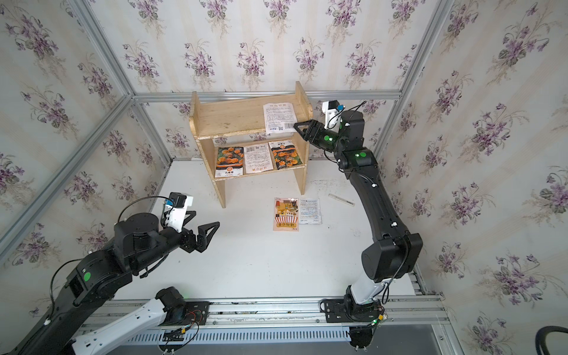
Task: Take the seed bag off the shelf
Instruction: Adjust the seed packet on the shelf, then pick up the seed packet from the shelf.
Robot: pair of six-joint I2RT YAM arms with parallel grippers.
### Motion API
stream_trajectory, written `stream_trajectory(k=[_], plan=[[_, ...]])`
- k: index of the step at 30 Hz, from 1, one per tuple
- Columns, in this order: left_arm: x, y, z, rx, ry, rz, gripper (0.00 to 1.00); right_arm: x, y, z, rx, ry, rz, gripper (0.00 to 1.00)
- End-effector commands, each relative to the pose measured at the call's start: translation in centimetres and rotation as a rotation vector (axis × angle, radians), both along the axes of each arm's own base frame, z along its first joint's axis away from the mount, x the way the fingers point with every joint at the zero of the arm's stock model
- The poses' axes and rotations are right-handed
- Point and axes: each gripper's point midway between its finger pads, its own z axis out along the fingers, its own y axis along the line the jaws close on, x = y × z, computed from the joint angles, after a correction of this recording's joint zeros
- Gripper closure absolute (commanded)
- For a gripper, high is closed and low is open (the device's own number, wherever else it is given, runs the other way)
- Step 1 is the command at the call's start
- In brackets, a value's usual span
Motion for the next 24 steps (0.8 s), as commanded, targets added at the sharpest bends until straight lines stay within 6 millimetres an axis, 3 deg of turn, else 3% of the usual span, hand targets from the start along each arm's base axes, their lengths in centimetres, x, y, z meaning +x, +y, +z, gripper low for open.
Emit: stream_trajectory(k=[1,24], plan=[[0.2,0.1,0.4,0.001,-0.017,0.006,0.01,-0.3,0.7,1.1,0.022,-0.034,0.041,0.39],[-0.1,-1.8,-1.0,-0.01,0.05,-0.073,0.0,1.2,1.9,0.8,0.034,-0.017,0.064,0.57]])
